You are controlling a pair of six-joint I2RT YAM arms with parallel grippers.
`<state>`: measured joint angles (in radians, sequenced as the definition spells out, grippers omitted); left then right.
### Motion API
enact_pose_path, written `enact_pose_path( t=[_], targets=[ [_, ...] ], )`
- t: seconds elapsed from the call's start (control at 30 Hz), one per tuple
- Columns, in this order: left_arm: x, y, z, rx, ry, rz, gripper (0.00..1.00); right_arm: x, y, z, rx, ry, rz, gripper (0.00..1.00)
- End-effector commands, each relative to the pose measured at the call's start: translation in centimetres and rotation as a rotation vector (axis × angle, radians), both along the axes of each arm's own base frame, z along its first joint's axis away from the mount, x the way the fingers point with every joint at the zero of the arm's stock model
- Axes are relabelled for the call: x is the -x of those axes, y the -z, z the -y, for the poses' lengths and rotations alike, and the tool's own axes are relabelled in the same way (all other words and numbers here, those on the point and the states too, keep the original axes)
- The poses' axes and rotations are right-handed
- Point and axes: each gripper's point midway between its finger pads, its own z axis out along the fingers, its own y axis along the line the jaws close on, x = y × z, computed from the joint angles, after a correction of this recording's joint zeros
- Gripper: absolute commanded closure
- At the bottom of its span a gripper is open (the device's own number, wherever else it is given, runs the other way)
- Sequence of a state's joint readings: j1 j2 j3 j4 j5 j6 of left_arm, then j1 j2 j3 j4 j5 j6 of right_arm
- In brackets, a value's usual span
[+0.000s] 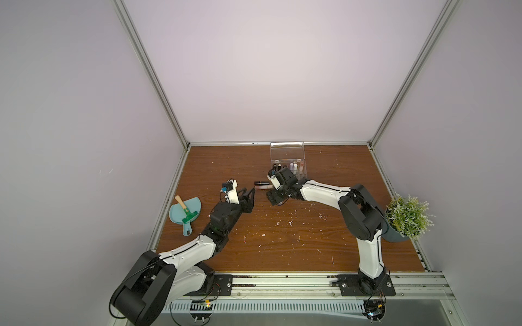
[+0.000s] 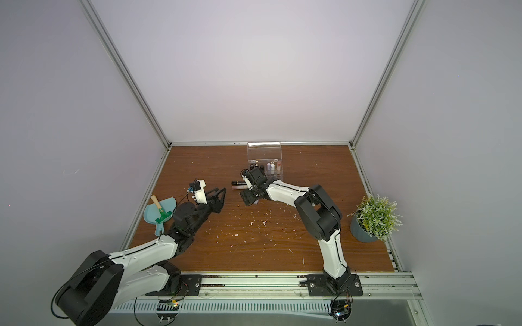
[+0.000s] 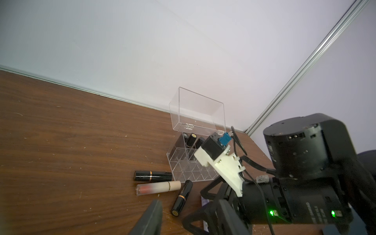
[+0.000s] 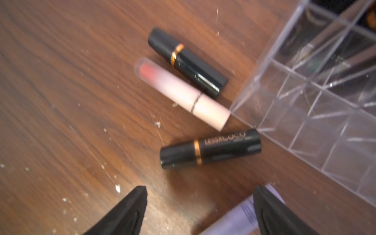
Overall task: Arrange the lipsticks in the organizer
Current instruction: Pick up the lipstick at the center of the board.
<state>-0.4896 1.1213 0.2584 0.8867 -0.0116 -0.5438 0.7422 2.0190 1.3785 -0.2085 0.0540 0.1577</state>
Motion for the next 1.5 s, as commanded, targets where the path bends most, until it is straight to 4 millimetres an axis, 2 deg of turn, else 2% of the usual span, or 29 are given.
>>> enact_pose_path(
  t=[0.0, 0.2, 0.33, 0.43, 0.57, 0.67, 0.8, 1.03, 1.23, 1.47],
  targets=[
    [-0.1, -0.7, -0.2, 0.012, 0.0, 0.022, 0.51, 0.5, -2.1, 2.2, 0.041, 0.062, 0.046, 0.13],
    [-0.1, -0.6, 0.0, 0.01, 0.005, 0.017, 0.52, 1.7, -3.0, 3.5, 0.028, 0.086, 0.071, 0.16],
    [-0.2, -0.5, -0.1, 0.01, 0.002, 0.016, 0.52, 2.5, -4.6, 3.9, -0.006, 0.088, 0.097, 0.16],
    [-0.2, -0.4, -0.1, 0.007, 0.002, 0.013, 0.52, 3.9, -5.7, 4.9, 0.001, 0.089, 0.096, 0.16],
    [-0.2, -0.3, -0.1, 0.004, 0.001, 0.012, 0.52, 7.8, -6.6, 6.6, 0.019, 0.089, 0.071, 0.26],
    [-0.2, -0.3, 0.0, 0.006, 0.005, 0.011, 0.52, 11.4, -6.6, 7.9, -0.01, 0.088, 0.008, 0.26],
    [-0.2, -0.1, 0.1, 0.009, 0.008, 0.007, 0.52, 16.6, -4.9, 9.0, -0.078, 0.075, -0.118, 0.29],
    [-0.1, -0.4, 0.1, 0.015, 0.01, 0.012, 0.52, 21.2, -1.8, 9.5, -0.133, 0.063, -0.258, 0.3],
    [0.1, -0.5, -0.2, 0.013, 0.002, 0.016, 0.52, 22.8, -0.2, 9.7, -0.129, 0.06, -0.316, 0.29],
    [0.0, -0.5, -0.1, 0.015, 0.006, 0.017, 0.52, 22.6, 0.4, 10.2, -0.119, 0.08, -0.299, 0.28]
  ],
)
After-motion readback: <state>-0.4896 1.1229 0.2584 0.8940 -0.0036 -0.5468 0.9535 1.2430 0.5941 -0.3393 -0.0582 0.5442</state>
